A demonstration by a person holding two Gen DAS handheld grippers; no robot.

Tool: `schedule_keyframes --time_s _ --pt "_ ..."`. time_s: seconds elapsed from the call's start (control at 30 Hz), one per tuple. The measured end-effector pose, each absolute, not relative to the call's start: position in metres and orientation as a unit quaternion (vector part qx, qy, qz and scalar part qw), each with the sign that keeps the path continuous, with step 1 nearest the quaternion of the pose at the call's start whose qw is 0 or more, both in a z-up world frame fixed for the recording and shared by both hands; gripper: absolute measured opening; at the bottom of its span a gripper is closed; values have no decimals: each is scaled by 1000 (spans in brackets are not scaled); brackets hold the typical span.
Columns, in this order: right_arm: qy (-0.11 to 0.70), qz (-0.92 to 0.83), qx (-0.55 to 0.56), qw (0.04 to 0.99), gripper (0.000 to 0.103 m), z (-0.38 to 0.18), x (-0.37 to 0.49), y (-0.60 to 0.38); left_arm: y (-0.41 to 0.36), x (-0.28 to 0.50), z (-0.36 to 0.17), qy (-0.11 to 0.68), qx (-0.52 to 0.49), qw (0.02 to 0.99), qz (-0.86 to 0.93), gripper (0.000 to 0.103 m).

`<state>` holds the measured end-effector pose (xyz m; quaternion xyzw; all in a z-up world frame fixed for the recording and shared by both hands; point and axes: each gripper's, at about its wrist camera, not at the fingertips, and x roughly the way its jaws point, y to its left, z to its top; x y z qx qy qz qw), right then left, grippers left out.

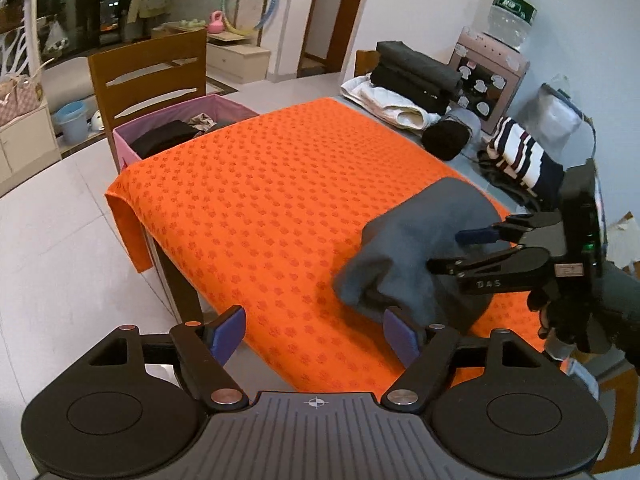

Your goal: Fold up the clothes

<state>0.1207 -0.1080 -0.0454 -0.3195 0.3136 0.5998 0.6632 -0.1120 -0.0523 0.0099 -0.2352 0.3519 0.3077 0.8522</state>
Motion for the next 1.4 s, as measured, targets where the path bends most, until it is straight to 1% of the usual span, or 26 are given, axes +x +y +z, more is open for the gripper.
schedule_keyframes --time_s 0.2,0.33,0.43,0.53,0.77,0.9,0.97,1.03,1.07,1.1,1.13,1.2,1.33,1.4 --pt "361 590 -312 651 70 -79 139 -60 0 -85 4 374 -202 863 272 78" --pt "382 584 -288 656 71 -87 148 -50 29 -68 5 386 -186 873 232 78" --pt "387 582 -277 660 71 -82 150 -51 45 -57 3 389 -178 883 193 78" --pt "384 577 -250 676 71 -62 146 -62 52 -45 -6 410 -152 888 141 78" --pt "389 526 -173 736 71 -36 115 -103 61 -15 -42 468 -63 881 1 78" --pt "394 479 -134 772 71 -32 94 -123 59 3 -50 478 0 871 -113 77" --pt "403 442 -117 793 70 -36 82 -127 60 13 -50 469 24 866 -169 74" --pt "410 404 -97 812 65 -41 71 -128 63 24 -48 454 34 863 -218 60" --pt "412 387 -86 820 62 -43 66 -127 65 29 -47 448 39 861 -239 55" --pt "413 373 -78 827 54 -45 61 -126 66 36 -48 448 40 856 -254 44" --pt "415 359 -70 833 46 -49 56 -125 67 43 -50 449 41 852 -268 37" --pt "423 331 -59 842 41 -60 48 -121 67 49 -56 453 38 839 -299 33" --pt "434 276 -44 856 41 -89 41 -113 62 62 -86 477 64 811 -333 33" --pt "432 260 -40 862 41 -97 40 -110 59 64 -98 477 72 805 -344 33"
